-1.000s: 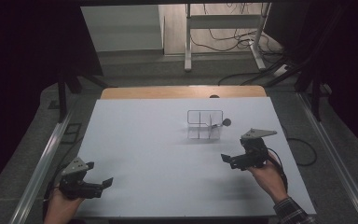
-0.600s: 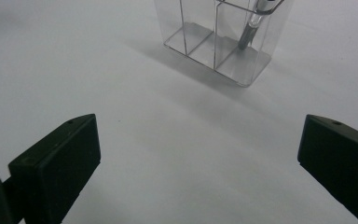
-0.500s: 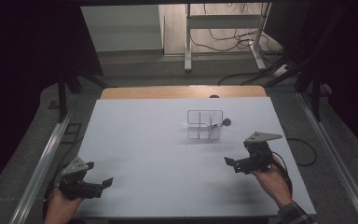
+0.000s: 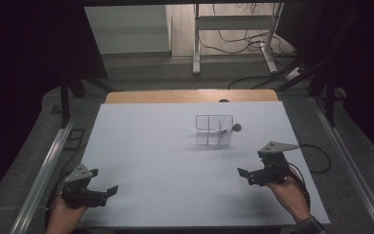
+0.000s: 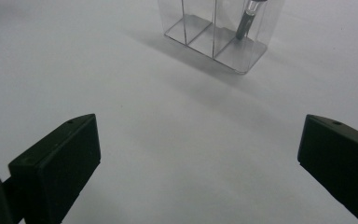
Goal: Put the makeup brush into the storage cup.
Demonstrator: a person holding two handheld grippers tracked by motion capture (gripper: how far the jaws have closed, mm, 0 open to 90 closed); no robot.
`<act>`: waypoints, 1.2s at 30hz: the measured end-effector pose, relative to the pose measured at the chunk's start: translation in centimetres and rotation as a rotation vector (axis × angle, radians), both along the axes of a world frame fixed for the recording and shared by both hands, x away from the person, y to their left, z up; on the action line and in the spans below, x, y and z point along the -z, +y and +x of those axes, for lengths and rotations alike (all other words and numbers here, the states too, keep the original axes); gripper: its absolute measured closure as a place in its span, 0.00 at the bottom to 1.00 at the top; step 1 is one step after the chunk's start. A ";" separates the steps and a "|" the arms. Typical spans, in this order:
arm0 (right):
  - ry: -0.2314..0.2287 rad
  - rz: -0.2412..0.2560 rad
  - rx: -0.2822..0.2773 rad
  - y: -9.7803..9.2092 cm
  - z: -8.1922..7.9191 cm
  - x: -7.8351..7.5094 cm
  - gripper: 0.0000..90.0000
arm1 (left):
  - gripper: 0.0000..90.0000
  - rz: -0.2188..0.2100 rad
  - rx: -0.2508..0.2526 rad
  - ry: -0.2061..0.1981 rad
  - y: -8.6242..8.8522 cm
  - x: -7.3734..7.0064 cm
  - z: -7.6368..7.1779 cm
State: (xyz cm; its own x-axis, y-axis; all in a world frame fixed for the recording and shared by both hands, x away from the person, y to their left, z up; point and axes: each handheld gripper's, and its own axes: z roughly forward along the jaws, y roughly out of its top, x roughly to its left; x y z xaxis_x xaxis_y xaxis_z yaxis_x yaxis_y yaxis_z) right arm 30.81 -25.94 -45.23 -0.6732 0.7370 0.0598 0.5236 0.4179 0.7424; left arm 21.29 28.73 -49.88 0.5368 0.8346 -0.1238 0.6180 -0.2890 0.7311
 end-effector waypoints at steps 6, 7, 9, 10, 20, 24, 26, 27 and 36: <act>-0.004 0.002 0.008 -0.5 -0.5 0.0 0.00 | 0.02 0.000 0.000 -0.001 0.0 0.0 0.0; -0.005 0.002 0.009 -0.6 -0.6 0.0 0.00 | 0.02 0.000 0.000 -0.002 0.0 0.0 0.0; -0.004 0.000 0.013 -0.8 -0.7 0.0 0.00 | 0.02 0.001 0.000 -0.001 0.0 0.0 0.0; -0.002 -0.002 0.015 -0.9 -0.8 0.0 0.00 | 0.02 0.001 0.000 -0.002 0.0 0.0 0.0; 0.007 0.005 0.035 -1.7 -1.5 0.3 0.00 | 0.02 0.003 -0.001 -0.005 0.0 0.0 0.0; 0.004 0.004 0.037 -2.0 -1.7 0.4 0.00 | 0.02 0.003 -0.001 -0.005 0.0 0.0 0.0; 0.003 0.000 0.038 -2.1 -1.8 0.4 0.00 | 0.02 0.003 0.000 -0.006 0.0 0.0 0.0; 0.004 -0.001 0.039 -2.2 -2.0 0.4 0.00 | 0.02 0.003 0.000 -0.005 0.0 0.0 0.0; 0.002 -0.012 0.052 -2.7 -2.5 0.4 0.00 | 0.02 0.003 0.000 -0.005 0.0 0.0 0.0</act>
